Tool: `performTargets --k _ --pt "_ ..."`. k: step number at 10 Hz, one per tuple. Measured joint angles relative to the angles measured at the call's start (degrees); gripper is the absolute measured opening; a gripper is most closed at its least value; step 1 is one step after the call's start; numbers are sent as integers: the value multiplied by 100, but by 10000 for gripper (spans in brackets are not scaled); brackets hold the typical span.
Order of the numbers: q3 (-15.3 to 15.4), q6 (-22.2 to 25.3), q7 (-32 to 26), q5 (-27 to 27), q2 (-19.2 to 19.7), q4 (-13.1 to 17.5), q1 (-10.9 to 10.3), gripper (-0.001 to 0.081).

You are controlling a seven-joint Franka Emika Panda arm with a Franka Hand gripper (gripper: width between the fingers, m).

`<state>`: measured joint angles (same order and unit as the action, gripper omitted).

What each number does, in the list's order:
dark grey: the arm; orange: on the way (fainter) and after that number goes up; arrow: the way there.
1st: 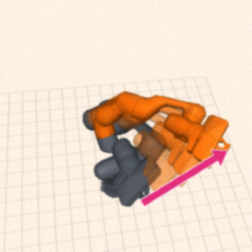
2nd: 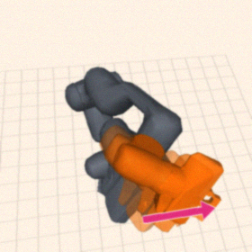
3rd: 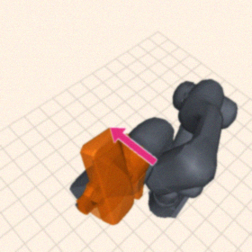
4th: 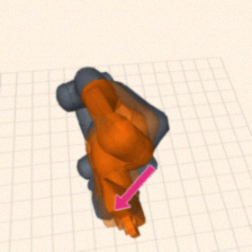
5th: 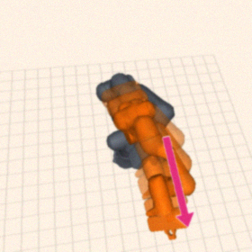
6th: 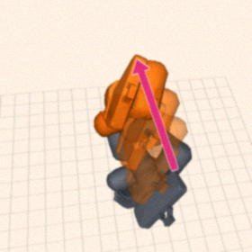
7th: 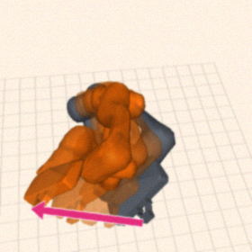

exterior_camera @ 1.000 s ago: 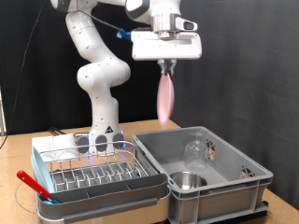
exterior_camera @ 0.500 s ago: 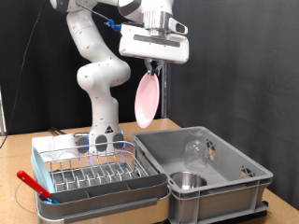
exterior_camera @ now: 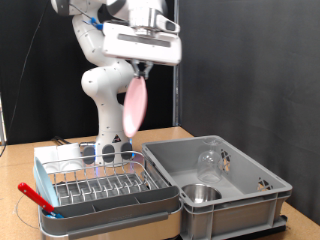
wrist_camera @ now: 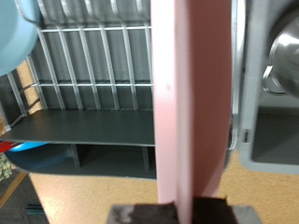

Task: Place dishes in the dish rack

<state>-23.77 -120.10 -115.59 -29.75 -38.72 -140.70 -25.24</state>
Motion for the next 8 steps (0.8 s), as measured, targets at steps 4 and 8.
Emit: performTargets --k 4,8 --pt "-633 -15 -1153 -263 -72 198 166 18" --pt "-964 -20 -1342 -252 -47 236 188 18"
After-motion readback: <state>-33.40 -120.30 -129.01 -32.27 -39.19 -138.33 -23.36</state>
